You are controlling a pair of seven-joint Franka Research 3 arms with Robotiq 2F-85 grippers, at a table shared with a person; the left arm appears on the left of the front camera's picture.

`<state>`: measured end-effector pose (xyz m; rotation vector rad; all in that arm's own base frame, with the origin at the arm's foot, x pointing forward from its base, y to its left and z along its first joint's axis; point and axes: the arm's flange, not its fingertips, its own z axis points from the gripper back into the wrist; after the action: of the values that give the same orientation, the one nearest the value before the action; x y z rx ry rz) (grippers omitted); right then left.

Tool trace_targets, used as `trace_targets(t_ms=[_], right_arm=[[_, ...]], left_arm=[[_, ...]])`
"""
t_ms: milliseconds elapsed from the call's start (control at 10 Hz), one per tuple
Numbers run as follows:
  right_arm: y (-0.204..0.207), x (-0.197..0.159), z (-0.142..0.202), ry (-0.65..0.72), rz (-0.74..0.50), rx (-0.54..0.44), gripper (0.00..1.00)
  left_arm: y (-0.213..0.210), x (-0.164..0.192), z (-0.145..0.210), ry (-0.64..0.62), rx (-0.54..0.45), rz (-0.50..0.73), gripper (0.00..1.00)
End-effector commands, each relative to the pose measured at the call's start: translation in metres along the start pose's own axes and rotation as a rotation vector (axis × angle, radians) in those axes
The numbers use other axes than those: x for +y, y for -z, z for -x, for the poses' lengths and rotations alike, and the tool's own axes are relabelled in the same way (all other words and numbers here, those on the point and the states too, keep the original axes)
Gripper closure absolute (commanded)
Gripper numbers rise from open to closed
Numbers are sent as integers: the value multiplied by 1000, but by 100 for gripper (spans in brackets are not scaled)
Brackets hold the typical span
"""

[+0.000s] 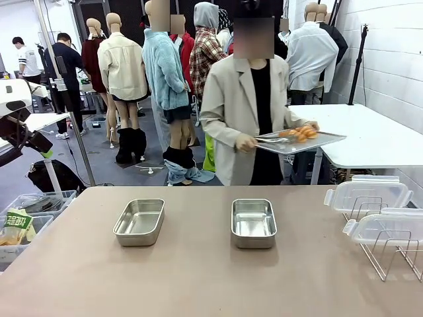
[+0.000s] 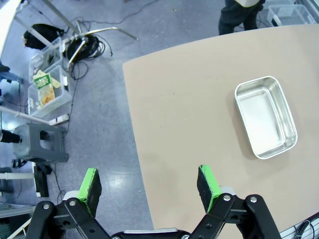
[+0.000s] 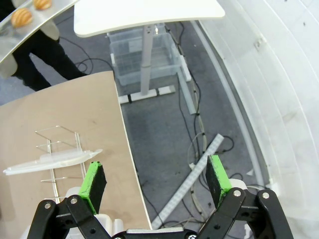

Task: Place the bread in airtight containers.
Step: Lift both Airtight Container.

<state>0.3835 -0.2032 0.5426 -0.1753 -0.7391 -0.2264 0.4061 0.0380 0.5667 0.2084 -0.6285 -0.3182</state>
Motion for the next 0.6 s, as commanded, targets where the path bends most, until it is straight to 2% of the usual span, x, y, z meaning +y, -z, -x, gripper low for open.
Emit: trace_targets(t_ms=[0,500], right_arm=[[1,0,3,-14,0,4,0],[1,0,3,-14,0,4,0]], left_arm=[[1,2,-1,5,6,-16,0],[1,2,-1,5,6,-16,0]])
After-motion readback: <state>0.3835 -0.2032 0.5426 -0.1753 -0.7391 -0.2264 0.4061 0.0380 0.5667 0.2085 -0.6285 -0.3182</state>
